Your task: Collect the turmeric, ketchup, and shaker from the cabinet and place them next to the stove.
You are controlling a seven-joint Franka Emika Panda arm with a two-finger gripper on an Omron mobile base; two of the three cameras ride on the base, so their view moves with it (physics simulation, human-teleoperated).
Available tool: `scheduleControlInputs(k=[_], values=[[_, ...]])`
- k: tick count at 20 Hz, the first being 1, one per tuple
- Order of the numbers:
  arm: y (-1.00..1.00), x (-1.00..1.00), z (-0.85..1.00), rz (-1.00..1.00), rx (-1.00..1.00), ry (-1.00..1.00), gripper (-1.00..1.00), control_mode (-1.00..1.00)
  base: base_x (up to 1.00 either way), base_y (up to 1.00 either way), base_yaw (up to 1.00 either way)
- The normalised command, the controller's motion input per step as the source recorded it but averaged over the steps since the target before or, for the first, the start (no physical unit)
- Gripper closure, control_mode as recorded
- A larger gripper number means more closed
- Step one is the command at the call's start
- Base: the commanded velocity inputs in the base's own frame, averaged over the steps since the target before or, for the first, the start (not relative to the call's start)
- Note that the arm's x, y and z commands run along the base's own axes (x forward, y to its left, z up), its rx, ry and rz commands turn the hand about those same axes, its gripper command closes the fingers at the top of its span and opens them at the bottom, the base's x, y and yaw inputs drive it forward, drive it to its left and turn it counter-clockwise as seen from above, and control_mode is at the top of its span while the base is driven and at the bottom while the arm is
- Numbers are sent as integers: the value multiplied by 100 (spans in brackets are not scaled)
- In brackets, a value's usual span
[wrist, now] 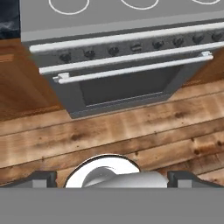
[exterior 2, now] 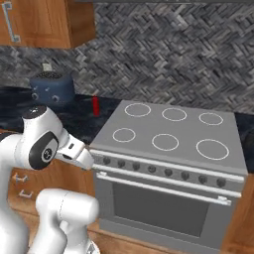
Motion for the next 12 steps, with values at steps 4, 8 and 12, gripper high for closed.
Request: scheduleControlInputs(k=[4,8,12], values=[[0,0,0,0,0,0,-100,100,-35,70,52],[0,0,0,0,0,0,-100,100,-39,70,52],[0,0,0,0,0,0,-100,100,-35,74,53]])
